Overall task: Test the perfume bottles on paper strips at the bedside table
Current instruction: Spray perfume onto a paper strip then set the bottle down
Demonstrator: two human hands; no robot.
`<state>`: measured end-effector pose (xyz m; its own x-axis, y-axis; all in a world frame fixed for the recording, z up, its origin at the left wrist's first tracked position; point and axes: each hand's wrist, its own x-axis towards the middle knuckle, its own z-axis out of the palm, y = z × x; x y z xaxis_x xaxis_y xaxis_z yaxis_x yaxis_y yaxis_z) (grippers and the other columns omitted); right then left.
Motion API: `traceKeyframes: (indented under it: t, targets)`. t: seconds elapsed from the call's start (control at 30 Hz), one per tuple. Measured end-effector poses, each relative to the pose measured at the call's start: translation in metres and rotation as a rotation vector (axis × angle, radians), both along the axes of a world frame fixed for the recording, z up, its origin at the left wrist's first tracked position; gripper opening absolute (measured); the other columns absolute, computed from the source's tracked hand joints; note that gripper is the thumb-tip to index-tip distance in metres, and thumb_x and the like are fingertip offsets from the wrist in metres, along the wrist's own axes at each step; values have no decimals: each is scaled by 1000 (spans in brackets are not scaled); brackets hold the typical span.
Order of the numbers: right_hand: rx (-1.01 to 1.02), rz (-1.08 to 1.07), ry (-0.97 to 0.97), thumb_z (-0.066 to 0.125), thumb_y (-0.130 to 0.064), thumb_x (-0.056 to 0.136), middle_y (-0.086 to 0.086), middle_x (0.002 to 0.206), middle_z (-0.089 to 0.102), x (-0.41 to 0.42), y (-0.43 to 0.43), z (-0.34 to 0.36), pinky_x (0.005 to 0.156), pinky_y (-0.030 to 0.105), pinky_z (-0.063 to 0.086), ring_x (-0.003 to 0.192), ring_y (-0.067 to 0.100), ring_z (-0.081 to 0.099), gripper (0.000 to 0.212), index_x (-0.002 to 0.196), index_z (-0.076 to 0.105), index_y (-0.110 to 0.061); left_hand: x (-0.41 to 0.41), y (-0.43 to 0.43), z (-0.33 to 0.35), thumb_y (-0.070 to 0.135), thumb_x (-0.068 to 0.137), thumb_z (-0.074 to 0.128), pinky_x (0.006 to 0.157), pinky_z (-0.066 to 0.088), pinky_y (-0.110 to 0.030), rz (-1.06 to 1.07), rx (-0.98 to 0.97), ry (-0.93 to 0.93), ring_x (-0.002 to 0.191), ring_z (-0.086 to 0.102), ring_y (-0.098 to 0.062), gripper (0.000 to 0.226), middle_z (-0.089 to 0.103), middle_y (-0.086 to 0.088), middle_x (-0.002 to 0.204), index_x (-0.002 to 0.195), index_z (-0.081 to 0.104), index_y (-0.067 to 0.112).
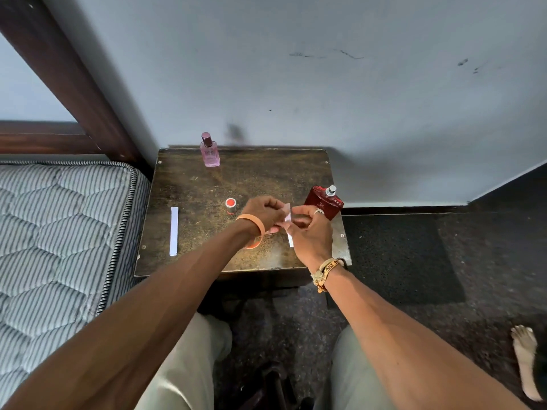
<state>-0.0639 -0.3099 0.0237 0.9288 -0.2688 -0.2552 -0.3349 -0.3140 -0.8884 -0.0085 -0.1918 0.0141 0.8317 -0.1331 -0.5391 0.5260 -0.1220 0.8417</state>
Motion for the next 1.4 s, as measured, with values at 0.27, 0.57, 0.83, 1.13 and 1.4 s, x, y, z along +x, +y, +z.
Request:
traceKeyframes:
  t: [0.27,0.57,0.83,1.13,1.4]
  targets:
    - [-24,-38,-118,83,-24,76,-5,86,71,4,14,28,70,29,59,76,7,69,31,96,60,-20,-2,10,32,9,87,67,55,57,-28,205,-198,46,63,68,-15,4,71,-6,75,88,64,7]
    - [-467,-99,-159,86,-30,68,4,146,40,15,-61,24,110,32,32,135,20,37,94,145,33,-20,19,-6,28,10,89,64,72,59,-38,365,-182,42,77,64,-22,6,67,-8,79,84,66,9]
    - [-270,-56,38,82,-24,77,2,122,64,30,-65,-11,100,44,49,115,23,60,63,133,53,-23,20,-25,16,6,86,68,82,57,-44,334,-181,83,84,68,-28,9,70,-14,83,77,66,9]
    - [-260,-1,-161,74,-55,75,-6,86,63,18,-43,-10,71,44,58,76,17,65,39,93,48,-31,22,-36,26,9,87,66,77,58,-49,254,-204,98,82,67,-26,2,71,-15,94,86,68,9]
    - [-227,86,-387,68,-38,80,3,104,53,16,-24,13,65,48,54,83,22,60,47,105,29,-32,16,-30,42,11,90,64,71,60,-41,174,-208,130,73,68,-22,11,71,-11,84,98,69,7]
